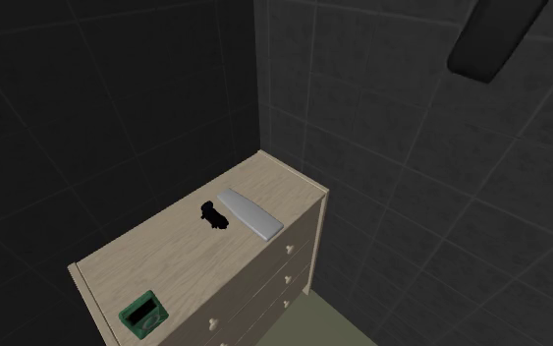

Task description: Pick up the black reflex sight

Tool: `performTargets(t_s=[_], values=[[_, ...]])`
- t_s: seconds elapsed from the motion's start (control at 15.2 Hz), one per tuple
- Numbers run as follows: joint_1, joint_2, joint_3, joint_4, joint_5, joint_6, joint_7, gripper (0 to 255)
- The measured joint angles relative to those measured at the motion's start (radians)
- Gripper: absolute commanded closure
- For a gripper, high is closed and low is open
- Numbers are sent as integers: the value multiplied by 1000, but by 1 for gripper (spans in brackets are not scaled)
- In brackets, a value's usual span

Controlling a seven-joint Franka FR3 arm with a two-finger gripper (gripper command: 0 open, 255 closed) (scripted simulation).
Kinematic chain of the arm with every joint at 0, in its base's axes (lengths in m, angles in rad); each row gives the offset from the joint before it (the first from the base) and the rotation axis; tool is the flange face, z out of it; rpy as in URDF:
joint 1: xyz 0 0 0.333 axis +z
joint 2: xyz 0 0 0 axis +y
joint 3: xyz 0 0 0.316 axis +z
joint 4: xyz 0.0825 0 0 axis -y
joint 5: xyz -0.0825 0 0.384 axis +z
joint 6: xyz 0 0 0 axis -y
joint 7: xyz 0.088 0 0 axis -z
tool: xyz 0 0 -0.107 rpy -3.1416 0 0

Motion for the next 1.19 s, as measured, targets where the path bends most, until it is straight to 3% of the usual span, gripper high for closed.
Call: performTargets(t_s=[0.26,1.19], values=[[21,36,4,-30,-2,64,-37,0],[165,434,80,-47,12,480,-233,0]])
